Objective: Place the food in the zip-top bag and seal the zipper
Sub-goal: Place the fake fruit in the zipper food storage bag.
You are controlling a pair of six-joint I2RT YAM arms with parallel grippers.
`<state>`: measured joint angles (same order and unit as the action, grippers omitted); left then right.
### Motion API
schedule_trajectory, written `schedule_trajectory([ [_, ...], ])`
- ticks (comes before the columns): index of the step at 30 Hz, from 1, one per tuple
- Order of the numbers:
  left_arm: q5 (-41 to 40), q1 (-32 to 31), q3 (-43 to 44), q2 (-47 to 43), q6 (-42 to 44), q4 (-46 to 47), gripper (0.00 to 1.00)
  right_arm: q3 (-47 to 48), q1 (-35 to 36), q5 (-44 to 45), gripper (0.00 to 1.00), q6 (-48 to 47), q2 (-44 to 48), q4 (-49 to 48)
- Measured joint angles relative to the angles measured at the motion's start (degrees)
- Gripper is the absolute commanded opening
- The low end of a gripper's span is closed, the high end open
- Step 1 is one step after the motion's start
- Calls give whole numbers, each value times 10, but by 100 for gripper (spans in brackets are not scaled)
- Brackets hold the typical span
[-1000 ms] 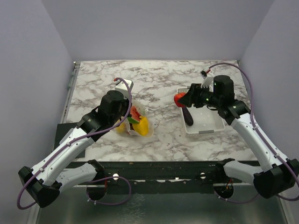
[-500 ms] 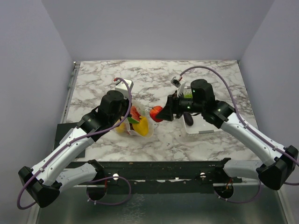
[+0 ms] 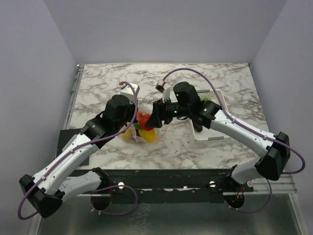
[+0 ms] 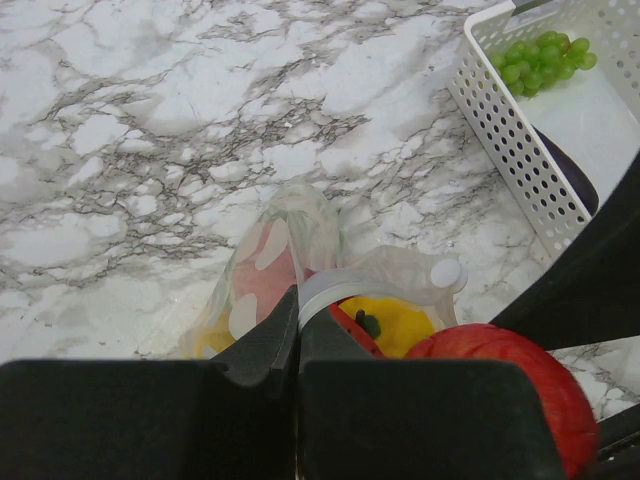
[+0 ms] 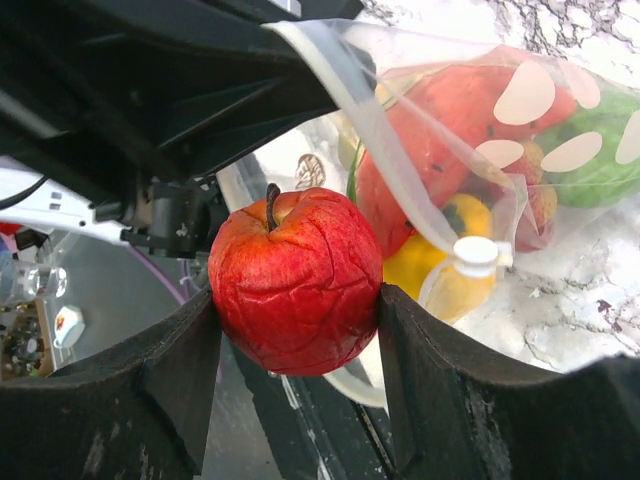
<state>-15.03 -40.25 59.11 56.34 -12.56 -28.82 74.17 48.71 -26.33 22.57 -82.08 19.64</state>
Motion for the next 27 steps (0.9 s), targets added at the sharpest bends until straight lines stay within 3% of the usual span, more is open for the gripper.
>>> schedule_trajectory([
  [24,4,0,0,0,0,-1,0,68,57,101,30,29,-151,2],
  [27,5,0,0,0,1,-5,0,75,63,115,39,37,-171,-2],
])
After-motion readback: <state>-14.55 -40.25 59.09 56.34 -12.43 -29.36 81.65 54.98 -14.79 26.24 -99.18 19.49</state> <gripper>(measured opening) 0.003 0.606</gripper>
